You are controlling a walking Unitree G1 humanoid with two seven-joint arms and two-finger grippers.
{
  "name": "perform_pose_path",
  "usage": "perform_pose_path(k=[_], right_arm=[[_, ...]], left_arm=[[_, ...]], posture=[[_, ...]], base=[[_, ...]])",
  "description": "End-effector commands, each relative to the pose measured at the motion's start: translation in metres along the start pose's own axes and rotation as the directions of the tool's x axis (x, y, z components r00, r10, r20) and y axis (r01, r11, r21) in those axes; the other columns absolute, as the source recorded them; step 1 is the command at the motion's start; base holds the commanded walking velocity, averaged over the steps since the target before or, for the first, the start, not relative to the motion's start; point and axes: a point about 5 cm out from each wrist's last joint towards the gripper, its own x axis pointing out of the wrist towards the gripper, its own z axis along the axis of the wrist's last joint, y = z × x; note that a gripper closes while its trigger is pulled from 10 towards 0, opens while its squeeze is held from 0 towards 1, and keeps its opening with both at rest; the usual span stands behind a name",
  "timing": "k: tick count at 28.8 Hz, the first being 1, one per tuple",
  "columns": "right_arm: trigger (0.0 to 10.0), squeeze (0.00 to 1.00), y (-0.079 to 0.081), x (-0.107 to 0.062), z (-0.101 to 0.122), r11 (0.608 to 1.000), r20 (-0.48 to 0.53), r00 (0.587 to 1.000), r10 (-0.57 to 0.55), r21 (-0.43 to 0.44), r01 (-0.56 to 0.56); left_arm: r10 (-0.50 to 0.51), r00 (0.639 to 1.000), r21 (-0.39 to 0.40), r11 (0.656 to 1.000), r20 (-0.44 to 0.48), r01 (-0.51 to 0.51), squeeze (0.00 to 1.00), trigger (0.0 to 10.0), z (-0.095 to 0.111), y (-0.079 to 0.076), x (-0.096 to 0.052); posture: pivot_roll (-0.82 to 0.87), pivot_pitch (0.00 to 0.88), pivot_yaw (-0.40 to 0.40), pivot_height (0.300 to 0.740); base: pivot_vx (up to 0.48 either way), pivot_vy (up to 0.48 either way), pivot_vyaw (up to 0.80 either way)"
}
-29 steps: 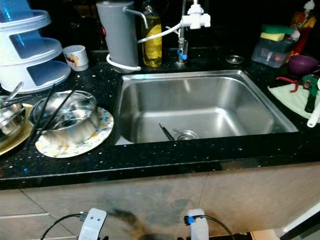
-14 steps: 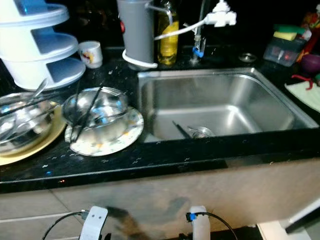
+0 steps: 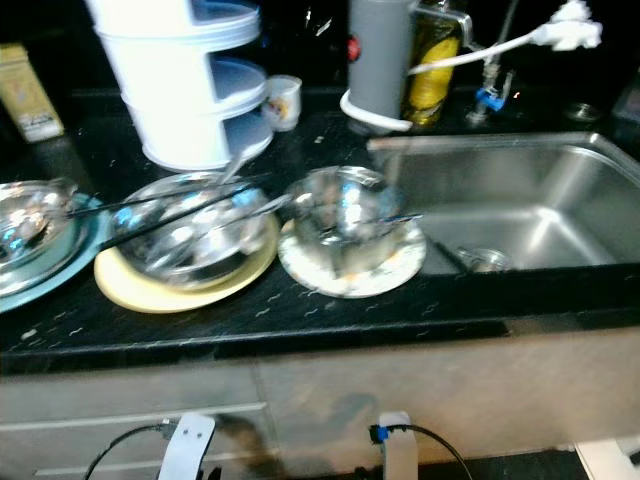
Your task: Kitchen organization
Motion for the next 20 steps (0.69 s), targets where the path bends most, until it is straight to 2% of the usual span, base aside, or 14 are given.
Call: perform_pose_path(k=[1,8,10,20], right_arm=[[10.0,0.0,-0.0043,-0.002,-0.0033,1.0,-0.018,1.0,-0.01,-0.012,0.01],[10.0,0.0,-0.004,-0.0019,-0.0035,1.0,-0.018,1.0,-0.009,-0.013,0.009],[10.0,0.0,-0.0039,-0.0019,-0.0035,1.0,-0.018,1.0,-0.009,-0.012,0.009],[10.0,0.0,-0.0044,-0.0023,-0.0047,1.0,-0.019,1.0,-0.014,-0.007,0.014]], left_arm=[[-0.005,1.0,-0.004,1.0,-0.029,0.005,0.0,10.0,-0.0069,-0.0016,-0.0018],[-0.007,1.0,-0.006,1.0,-0.028,0.007,0.0,10.0,-0.0064,-0.0013,-0.0017],[-0.034,0.999,0.047,0.998,-0.032,0.036,0.0,10.0,-0.0051,-0.0019,-0.0011],[-0.024,0.999,0.061,0.998,-0.042,0.027,0.0,10.0,-0.0053,-0.0008,-0.0006]], posture=[[-0.02,0.143,-0.035,0.74],[-0.01,0.137,-0.035,0.74],[-0.01,0.135,-0.034,0.74],[-0.02,0.138,-0.031,0.74]], base=[[0.0,0.39,0.0],[0.0,0.384,0.0],[0.0,-0.48,0.0],[0.0,-0.48,0.0]])
